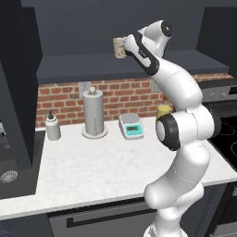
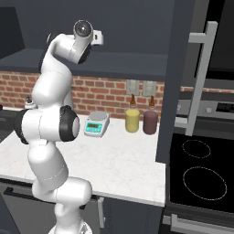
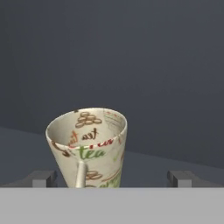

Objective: Gather all objects into one cabinet and sort the glasses and bowls to opposite sides.

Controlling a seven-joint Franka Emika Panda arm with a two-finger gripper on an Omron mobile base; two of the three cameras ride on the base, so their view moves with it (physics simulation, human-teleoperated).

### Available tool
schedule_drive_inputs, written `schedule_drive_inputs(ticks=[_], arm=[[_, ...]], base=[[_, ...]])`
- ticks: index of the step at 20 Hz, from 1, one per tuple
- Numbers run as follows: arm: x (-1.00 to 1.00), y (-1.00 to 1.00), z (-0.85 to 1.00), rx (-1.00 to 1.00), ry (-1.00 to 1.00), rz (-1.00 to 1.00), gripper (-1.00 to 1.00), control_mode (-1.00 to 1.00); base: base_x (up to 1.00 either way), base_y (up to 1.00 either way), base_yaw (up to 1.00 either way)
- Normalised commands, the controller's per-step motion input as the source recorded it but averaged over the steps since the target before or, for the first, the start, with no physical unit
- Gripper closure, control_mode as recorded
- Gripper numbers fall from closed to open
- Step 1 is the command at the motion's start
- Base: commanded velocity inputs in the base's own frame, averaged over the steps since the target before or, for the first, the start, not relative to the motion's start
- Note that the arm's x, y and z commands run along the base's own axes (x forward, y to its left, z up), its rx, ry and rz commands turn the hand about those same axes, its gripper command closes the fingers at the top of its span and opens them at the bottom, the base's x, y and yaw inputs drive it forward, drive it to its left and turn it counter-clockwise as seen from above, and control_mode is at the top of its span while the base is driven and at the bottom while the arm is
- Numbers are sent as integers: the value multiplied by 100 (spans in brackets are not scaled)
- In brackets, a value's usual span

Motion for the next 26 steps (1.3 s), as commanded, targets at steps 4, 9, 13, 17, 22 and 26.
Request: schedule_drive_inputs(ticks=[4, 9, 13, 17, 22, 26], arm=[[0, 0, 0, 0, 0, 0, -100, -100], [0, 0, -5, 0, 0, 0, -100, -100], [0, 0, -16, 0, 0, 0, -100, -100], [0, 0, -18, 0, 0, 0, -100, -100], [0, 0, -6, 0, 0, 0, -100, -100], [0, 0, 0, 0, 0, 0, 100, -100]], base=[[0, 0, 0], [0, 0, 0], [0, 0, 0], [0, 0, 0], [0, 0, 0], [0, 0, 0]])
